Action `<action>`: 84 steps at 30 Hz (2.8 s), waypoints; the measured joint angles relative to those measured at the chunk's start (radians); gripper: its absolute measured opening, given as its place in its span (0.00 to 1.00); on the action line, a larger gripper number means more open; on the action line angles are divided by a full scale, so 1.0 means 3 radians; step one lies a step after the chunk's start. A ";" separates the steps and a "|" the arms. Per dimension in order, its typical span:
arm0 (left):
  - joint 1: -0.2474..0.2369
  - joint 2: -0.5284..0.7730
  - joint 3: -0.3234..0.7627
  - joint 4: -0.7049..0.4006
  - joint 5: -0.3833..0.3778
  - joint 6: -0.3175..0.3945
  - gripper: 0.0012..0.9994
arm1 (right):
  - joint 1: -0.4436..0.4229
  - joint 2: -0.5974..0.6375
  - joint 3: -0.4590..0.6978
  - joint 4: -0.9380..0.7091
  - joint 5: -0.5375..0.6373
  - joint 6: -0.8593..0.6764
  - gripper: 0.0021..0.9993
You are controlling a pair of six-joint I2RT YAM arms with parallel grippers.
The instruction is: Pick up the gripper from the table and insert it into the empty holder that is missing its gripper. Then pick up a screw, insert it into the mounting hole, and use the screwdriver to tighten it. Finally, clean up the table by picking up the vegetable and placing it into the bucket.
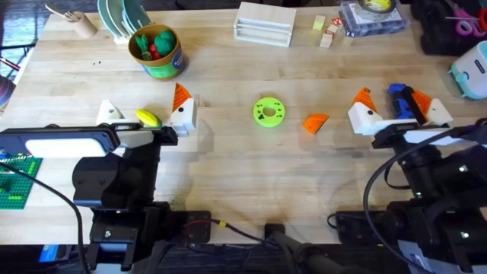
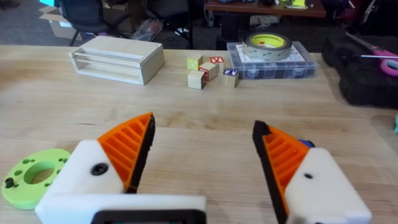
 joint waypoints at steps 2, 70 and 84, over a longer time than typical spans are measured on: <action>0.0000 0.0000 0.0000 0.0000 0.0000 0.0000 0.99 | 0.0000 0.0000 0.0000 0.0000 0.0000 0.0000 0.99; 0.0251 0.4206 0.2839 -0.2519 -0.0790 -0.1823 0.99 | 0.0000 0.3707 0.3298 -0.2502 -0.0055 0.0327 0.99; 0.0326 0.4549 0.2720 -0.2268 -0.0627 -0.1940 0.00 | 0.0000 0.3705 0.3298 -0.2514 -0.0055 0.0327 0.99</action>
